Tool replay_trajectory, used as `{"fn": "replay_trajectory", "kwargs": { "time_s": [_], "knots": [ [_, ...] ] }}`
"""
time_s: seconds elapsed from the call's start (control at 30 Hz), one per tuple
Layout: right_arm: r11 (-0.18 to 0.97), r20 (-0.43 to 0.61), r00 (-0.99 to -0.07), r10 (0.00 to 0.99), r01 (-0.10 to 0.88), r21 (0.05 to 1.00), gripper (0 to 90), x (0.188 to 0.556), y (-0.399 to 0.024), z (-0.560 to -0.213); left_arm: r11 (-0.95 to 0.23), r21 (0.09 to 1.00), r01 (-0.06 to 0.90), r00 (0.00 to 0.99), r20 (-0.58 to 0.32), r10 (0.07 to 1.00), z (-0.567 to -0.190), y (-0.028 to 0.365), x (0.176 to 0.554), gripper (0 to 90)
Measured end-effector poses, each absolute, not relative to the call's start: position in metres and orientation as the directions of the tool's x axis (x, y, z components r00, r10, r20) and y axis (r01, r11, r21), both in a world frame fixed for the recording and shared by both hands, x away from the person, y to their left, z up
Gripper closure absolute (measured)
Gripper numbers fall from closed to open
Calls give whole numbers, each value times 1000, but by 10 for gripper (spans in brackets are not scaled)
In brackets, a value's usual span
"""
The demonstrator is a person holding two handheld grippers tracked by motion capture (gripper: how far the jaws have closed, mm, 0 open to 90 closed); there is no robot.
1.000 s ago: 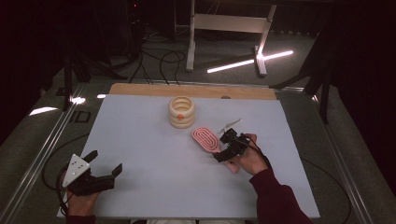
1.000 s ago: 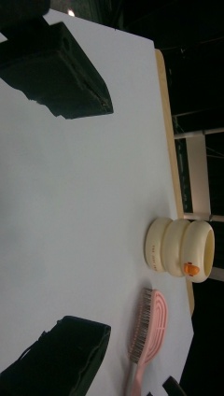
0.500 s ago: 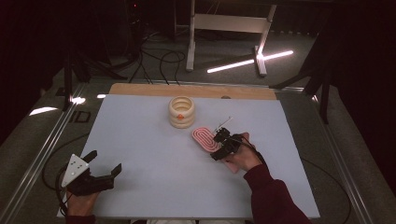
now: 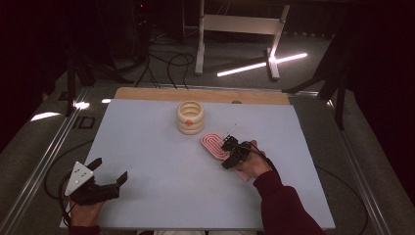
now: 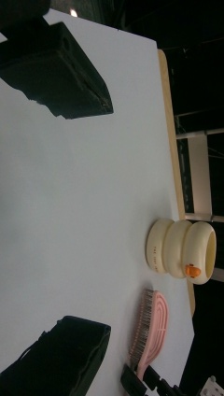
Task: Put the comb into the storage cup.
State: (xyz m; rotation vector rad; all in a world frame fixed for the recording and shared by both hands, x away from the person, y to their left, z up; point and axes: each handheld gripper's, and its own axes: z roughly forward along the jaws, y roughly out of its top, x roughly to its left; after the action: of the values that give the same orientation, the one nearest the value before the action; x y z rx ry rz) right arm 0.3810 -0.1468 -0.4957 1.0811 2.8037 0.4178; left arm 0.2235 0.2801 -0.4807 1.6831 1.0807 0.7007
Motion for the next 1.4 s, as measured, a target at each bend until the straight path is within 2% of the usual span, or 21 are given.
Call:
{"fn": "replay_trajectory", "kwargs": {
  "time_s": [0.5,1.2,1.4],
  "knots": [
    [693,19,-729,684,659,292,641,383,-147,-495,-132,931,341,439,-33,898,-481,279,224,0],
    [704,-2,-737,676,646,296,687,379,-147,-494,-135,926,354,436,-36,899,-482,279,225,0],
    [738,-25,-769,638,603,303,694,376,-149,-494,-136,925,356,435,-35,900,-483,279,225,0]
  ]
}}
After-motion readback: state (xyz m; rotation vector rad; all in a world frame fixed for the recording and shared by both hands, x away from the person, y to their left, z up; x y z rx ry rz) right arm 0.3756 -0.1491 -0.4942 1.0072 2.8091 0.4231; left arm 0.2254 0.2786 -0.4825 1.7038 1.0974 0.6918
